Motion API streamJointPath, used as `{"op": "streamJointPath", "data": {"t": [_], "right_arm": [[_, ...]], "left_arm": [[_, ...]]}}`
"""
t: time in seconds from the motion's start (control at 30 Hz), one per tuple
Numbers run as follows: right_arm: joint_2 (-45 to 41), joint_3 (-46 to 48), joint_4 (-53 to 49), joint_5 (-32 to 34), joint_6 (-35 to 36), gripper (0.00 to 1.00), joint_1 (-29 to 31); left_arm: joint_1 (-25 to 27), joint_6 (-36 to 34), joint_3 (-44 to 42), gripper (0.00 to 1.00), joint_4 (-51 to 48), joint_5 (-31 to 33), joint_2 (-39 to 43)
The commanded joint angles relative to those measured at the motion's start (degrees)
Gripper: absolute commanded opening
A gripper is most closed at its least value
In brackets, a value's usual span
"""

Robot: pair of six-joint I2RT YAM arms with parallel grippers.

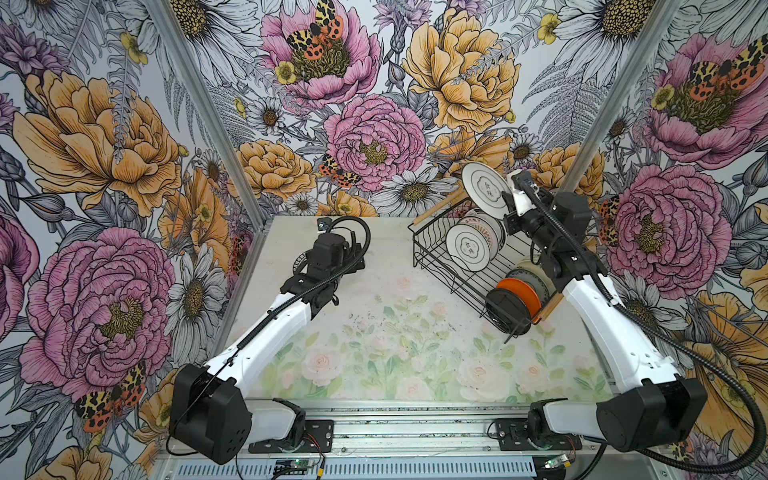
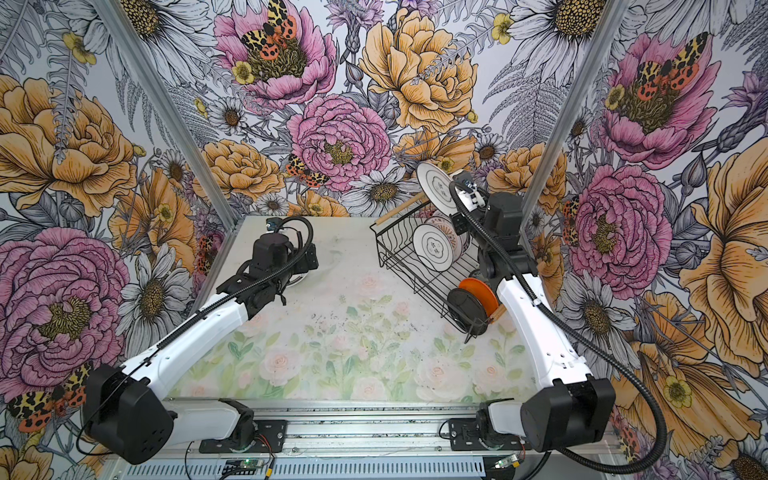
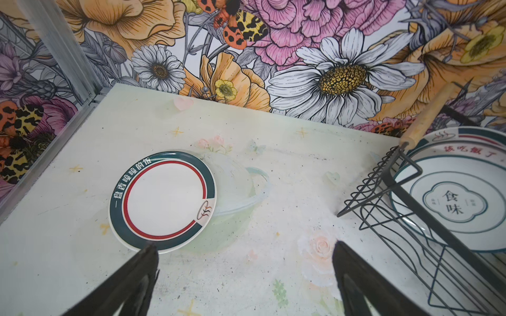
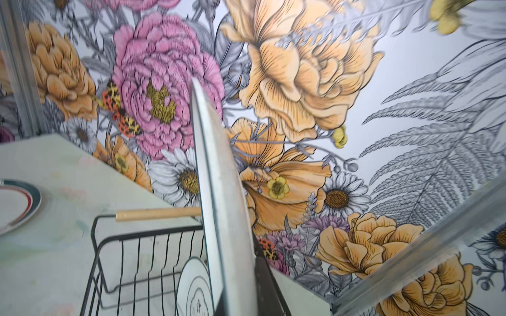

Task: Unload the plates from the dish rack
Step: 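Lift the white plate with green rim out of the rack with the right gripper, then carry the plate to the left gripper while the left gripper closes on its rim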

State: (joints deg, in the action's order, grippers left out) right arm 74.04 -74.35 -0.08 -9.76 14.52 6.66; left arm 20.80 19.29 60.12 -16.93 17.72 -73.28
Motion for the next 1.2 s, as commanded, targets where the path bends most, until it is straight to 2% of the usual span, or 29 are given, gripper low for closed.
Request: {"op": "streamJointPath", "data": {"t": [0.0,0.07,0.17,0.23,0.37,0.53,0.63,0.83,1.17], "right_arm": [[-1.34,7.09,25.79,-0.21,-17.05,0.0,-0.25],[-1.78,12.69,34.24,1.9,-28.87,0.0,-0.09],[-0.93,20.41,44.97,4.2,-50.2,0.0,0.78],[-0.24,23.47,48.27,5.4,-58.81,0.0,3.07],[0.0,25.77,45.98,6.69,-72.07,0.0,9.26],[0.6,22.33,33.9,3.16,-84.01,0.0,14.37],[3.48,22.6,32.76,1.8,-92.81,0.0,16.74],[11.88,18.94,35.68,0.37,-100.03,0.0,22.85],[22.88,12.82,42.62,-2.75,-104.59,0.0,28.22]], "left_arm": [[-5.15,4.74,-4.01,0.99,2.57,-11.07,2.66],[-6.74,4.45,-5.38,0.99,3.49,-15.08,3.67],[-7.15,3.51,-5.97,0.99,2.85,-15.82,5.28],[-7.22,3.07,-6.64,0.99,2.78,-15.99,6.87],[-7.26,3.14,-8.6,0.99,3.59,-16.16,10.08],[-7.35,3.54,-9.91,0.99,3.94,-17.07,11.84],[-7.33,5.23,-9.94,0.99,5.71,-19.23,11.85],[-7.35,9.52,-10.08,0.99,10.95,-26.46,12.13],[-8.6,15.97,-10.37,0.99,15.34,-36.38,9.66]]}}
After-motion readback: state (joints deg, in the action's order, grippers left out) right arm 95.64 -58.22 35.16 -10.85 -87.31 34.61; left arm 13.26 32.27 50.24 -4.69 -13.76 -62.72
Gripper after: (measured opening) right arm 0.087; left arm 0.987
